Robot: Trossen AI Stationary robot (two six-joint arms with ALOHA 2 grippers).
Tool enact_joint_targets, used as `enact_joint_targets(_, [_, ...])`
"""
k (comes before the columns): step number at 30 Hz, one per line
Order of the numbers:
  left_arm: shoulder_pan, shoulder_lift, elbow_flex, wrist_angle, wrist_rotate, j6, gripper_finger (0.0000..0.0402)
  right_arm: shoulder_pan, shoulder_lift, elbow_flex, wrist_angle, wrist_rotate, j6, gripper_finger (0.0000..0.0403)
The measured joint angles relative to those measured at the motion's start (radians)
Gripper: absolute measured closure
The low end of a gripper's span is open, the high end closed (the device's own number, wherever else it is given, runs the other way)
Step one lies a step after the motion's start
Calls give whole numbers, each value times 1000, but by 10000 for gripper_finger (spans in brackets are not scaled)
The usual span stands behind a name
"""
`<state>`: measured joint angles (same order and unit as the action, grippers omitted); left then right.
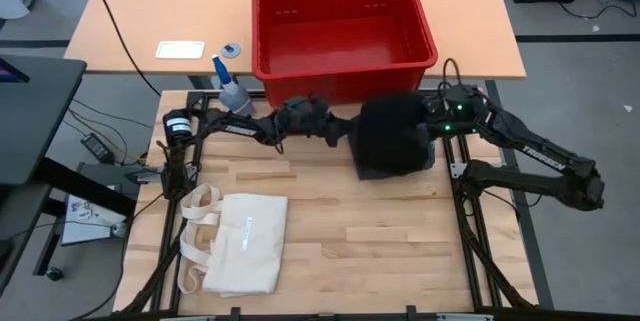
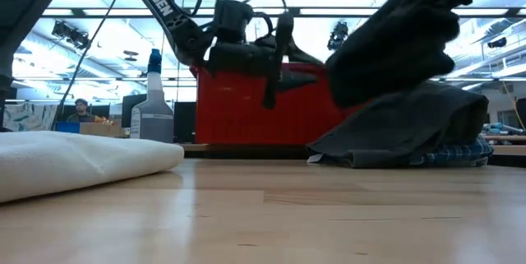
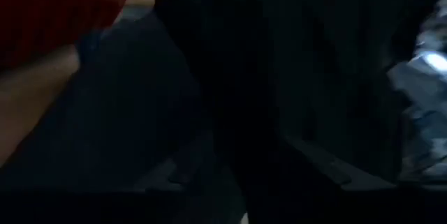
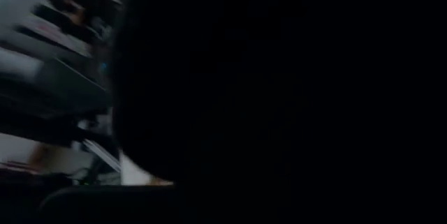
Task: Fold laundry
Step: Put the folded black pants into the red bin
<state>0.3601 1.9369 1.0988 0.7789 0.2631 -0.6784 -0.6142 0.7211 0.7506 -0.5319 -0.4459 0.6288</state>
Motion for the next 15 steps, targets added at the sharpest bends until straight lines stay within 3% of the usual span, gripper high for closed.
enact_joint_targets(4, [33,-1,1,181,77,-90,177,-30,-6,0,147,-32,44,357])
enact_joint_targets(8, [65,-1,1,236,172,-134,135,-58,20,0,263,-46,53,357])
enact_joint_targets(15, [111,-1,1,272,303,-241,113,-76,77,0,316,-105,43,357])
